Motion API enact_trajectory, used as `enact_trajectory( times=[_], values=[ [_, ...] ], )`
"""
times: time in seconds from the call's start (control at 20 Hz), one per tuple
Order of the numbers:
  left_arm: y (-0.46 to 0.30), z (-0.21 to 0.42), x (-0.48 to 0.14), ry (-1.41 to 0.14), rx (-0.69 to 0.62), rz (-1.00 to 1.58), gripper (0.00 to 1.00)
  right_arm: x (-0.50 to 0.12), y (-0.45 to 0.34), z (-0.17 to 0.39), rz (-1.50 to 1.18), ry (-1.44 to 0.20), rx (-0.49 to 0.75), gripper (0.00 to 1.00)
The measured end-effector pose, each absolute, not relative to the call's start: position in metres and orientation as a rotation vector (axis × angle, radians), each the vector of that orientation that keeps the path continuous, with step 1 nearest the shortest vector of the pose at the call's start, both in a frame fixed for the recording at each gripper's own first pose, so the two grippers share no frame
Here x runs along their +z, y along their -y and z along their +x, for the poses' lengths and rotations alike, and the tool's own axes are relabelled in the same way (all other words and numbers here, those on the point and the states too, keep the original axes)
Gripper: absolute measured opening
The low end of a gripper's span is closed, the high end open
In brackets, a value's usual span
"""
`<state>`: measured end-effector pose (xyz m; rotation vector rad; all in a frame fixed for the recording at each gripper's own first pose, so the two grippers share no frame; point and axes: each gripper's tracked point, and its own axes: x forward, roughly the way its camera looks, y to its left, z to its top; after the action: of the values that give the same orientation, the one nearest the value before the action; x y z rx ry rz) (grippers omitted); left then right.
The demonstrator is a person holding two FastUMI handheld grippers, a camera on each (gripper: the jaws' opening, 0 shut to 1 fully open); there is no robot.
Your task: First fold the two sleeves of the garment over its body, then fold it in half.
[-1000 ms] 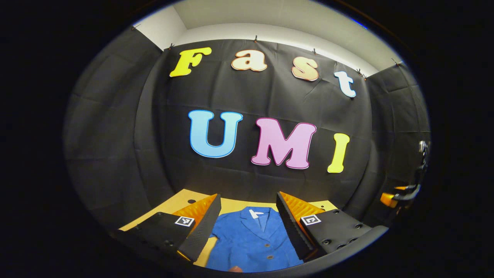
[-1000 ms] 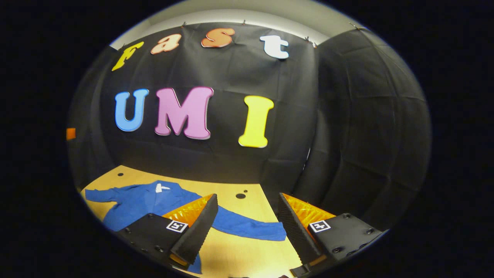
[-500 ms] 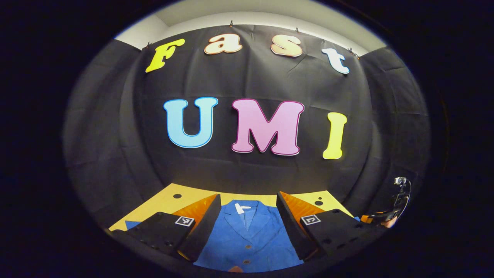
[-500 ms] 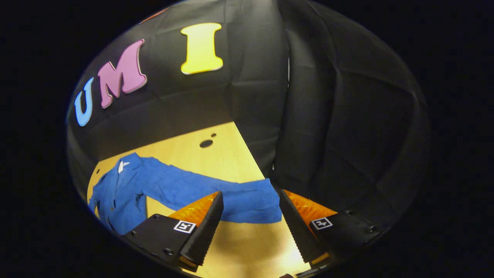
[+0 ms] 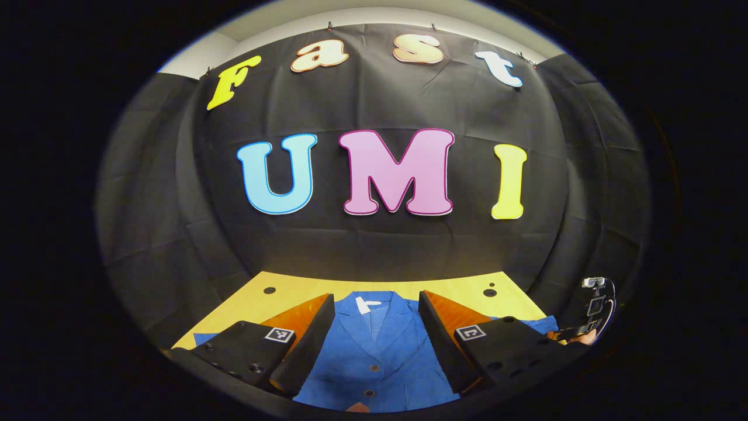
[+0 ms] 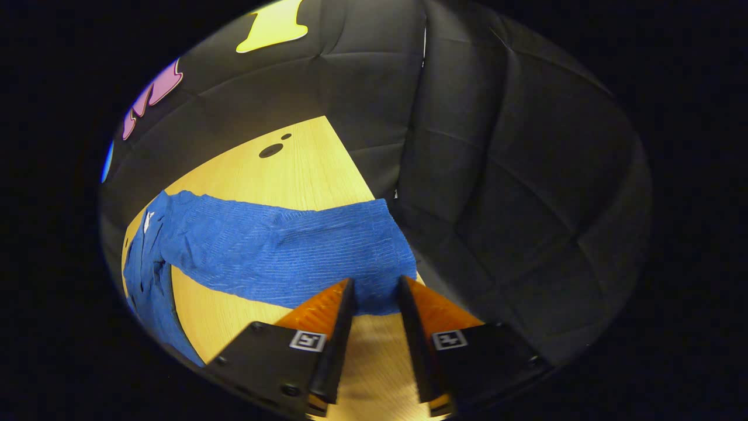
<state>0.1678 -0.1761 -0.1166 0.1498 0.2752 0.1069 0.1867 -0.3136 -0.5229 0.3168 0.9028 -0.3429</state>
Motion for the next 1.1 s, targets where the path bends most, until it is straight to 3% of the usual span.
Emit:
enact_trajectory(
  times=[0.1, 0.15, 0.2, 0.4, 0.7, 1.1],
  values=[
    [0.179, 0.168, -0.114, -0.268, 0.098, 0.146, 0.83, -0.517, 0.315, 0.191, 0.414, -0.892, -0.379, 0.07],
    [0.180, 0.168, -0.112, -0.260, 0.097, 0.151, 0.83, -0.515, 0.316, 0.188, 0.438, -0.900, -0.386, 0.07],
    [0.180, 0.167, -0.110, -0.253, 0.095, 0.158, 0.82, -0.516, 0.316, 0.189, 0.425, -0.892, -0.380, 0.01],
    [0.169, 0.157, -0.105, -0.241, 0.112, 0.175, 0.83, -0.492, 0.308, 0.192, 0.387, -0.829, -0.339, 0.01],
    [0.149, 0.137, -0.098, -0.218, 0.111, 0.137, 0.83, -0.382, 0.271, 0.204, 0.282, -0.637, -0.283, 0.01],
    [0.069, 0.100, -0.057, -0.121, 0.078, 0.112, 0.82, -0.206, 0.116, 0.213, 0.136, -0.416, -0.124, 0.01]
  ],
)
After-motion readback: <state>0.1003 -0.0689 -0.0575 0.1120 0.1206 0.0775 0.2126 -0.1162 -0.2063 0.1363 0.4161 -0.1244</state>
